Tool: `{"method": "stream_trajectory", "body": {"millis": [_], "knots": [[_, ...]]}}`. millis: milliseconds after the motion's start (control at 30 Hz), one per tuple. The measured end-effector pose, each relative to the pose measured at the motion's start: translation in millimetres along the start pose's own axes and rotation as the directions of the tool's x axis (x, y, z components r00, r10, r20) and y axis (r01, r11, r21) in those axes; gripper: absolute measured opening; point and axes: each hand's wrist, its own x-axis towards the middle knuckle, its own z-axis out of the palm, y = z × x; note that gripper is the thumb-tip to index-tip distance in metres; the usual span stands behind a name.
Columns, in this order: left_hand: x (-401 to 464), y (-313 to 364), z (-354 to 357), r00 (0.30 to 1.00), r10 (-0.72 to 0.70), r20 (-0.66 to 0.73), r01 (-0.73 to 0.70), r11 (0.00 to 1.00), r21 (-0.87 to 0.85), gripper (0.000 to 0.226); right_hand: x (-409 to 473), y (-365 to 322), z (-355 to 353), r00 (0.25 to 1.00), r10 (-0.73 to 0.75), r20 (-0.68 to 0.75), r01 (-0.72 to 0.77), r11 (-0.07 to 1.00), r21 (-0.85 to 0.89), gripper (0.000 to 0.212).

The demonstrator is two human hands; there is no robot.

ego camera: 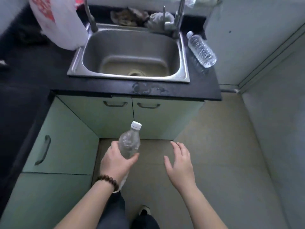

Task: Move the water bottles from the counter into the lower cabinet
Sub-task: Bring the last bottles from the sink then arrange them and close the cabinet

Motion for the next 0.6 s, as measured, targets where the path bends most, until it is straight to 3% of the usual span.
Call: {"method": "stream_trajectory", "body": {"millis": [267,600], "knots": [[17.8,108.0,-28.7,0.991,0.116,-0.062,-0.124,0.981,-0.148,0.056,44.0,-24.3,-76.6,0.989,-0.075,-0.13,0.079,0.997,0.021,0.054],[117.4,199.4,-34.0,0.984,0.157,-0.08,-0.17,0.968,-0.186,0.057,174.0,-16.9,-141.5,0.971,-0.053,-0.232,0.05,0.999,-0.016,0.053]]}}
